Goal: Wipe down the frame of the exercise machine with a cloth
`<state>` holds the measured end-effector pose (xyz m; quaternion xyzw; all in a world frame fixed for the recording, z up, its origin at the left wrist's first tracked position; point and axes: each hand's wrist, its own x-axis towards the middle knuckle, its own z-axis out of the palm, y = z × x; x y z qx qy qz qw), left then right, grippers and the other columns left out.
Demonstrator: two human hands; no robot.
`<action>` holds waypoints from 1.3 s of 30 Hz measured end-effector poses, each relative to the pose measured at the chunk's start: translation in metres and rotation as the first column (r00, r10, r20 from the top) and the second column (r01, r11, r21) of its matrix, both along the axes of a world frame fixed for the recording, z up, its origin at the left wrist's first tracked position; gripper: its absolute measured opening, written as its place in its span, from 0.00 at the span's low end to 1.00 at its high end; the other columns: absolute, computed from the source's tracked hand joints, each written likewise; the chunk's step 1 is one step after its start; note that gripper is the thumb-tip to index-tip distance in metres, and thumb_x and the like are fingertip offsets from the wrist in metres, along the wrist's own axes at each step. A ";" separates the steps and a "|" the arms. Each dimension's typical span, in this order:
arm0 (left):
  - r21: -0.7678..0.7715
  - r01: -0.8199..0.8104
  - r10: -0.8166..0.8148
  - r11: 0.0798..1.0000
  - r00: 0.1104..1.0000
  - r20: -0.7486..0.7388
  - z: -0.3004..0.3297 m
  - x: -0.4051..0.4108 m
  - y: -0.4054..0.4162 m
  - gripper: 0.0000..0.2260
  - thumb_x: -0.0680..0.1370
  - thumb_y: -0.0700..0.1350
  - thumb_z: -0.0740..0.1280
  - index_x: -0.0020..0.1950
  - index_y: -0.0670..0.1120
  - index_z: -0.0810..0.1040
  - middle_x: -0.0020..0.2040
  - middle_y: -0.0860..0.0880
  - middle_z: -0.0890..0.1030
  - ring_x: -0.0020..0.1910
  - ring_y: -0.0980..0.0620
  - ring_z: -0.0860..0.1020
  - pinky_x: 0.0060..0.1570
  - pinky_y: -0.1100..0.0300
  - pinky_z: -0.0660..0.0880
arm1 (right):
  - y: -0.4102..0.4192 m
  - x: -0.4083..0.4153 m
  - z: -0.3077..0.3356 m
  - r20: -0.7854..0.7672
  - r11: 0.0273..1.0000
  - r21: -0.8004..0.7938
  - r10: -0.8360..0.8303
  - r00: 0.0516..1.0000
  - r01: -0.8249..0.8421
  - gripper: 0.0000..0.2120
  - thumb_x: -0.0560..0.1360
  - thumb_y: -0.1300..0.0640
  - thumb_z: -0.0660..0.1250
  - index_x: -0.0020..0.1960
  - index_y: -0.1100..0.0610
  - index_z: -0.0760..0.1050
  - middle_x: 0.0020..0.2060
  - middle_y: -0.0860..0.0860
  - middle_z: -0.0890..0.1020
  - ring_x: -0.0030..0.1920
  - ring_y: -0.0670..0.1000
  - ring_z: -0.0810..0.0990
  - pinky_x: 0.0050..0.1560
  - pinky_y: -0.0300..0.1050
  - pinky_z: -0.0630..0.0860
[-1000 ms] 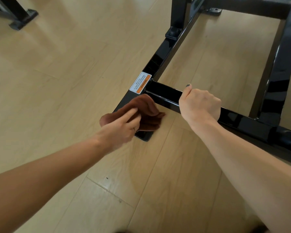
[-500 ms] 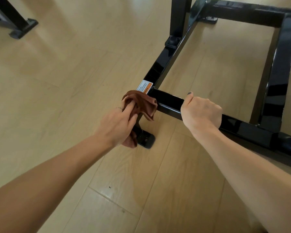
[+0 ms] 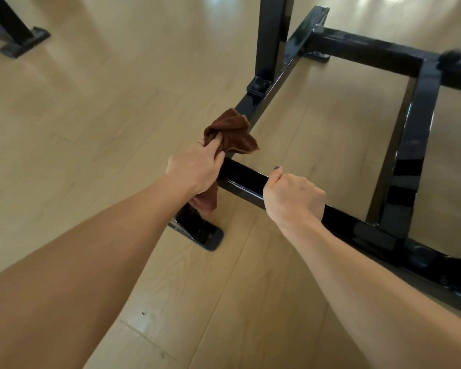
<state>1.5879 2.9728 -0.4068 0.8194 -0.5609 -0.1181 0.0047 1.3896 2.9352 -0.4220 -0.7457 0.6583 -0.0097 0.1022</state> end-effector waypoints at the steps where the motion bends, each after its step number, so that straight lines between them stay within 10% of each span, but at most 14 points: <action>1: 0.018 -0.001 0.001 1.000 1.000 0.019 0.000 0.000 0.008 0.24 0.86 0.61 0.44 0.82 0.61 0.48 0.68 0.44 0.73 0.54 0.44 0.77 0.56 0.44 0.79 | -0.001 0.000 0.001 0.004 1.000 0.014 0.000 1.000 0.000 0.35 0.85 0.45 0.40 0.45 0.58 0.83 0.26 0.52 0.64 0.30 0.53 0.66 0.39 0.48 0.64; 8: 0.120 -0.071 0.048 0.990 0.982 0.183 0.005 -0.013 0.072 0.24 0.86 0.60 0.43 0.81 0.64 0.39 0.53 0.45 0.75 0.43 0.45 0.78 0.44 0.47 0.82 | -0.003 -0.014 0.006 0.054 0.994 0.090 0.055 0.997 -0.060 0.33 0.86 0.46 0.41 0.47 0.59 0.82 0.27 0.52 0.66 0.28 0.50 0.63 0.41 0.48 0.64; 24: 0.112 -0.045 0.036 0.993 0.996 0.080 0.000 -0.005 0.061 0.24 0.84 0.61 0.42 0.81 0.67 0.39 0.54 0.46 0.75 0.45 0.46 0.78 0.47 0.47 0.81 | -0.001 0.002 0.010 -0.035 0.993 0.122 0.006 0.999 -0.002 0.33 0.85 0.46 0.40 0.44 0.57 0.81 0.28 0.51 0.69 0.27 0.49 0.64 0.31 0.44 0.57; 31: 0.028 0.137 -0.137 0.990 0.990 0.010 -0.007 0.005 -0.011 0.25 0.86 0.59 0.47 0.82 0.64 0.43 0.78 0.38 0.63 0.66 0.36 0.75 0.63 0.41 0.75 | 0.004 0.005 0.009 -0.074 0.998 0.007 -0.060 0.995 0.061 0.31 0.86 0.45 0.42 0.37 0.53 0.77 0.27 0.49 0.74 0.27 0.50 0.67 0.31 0.43 0.57; 39: 0.029 0.263 -0.257 0.964 0.957 -0.134 0.002 0.013 -0.110 0.25 0.87 0.56 0.49 0.84 0.60 0.47 0.83 0.38 0.52 0.73 0.33 0.69 0.72 0.42 0.68 | 0.004 0.010 0.012 -0.143 0.996 0.070 -0.052 0.988 0.062 0.29 0.86 0.48 0.40 0.37 0.52 0.74 0.29 0.46 0.73 0.33 0.53 0.73 0.37 0.47 0.65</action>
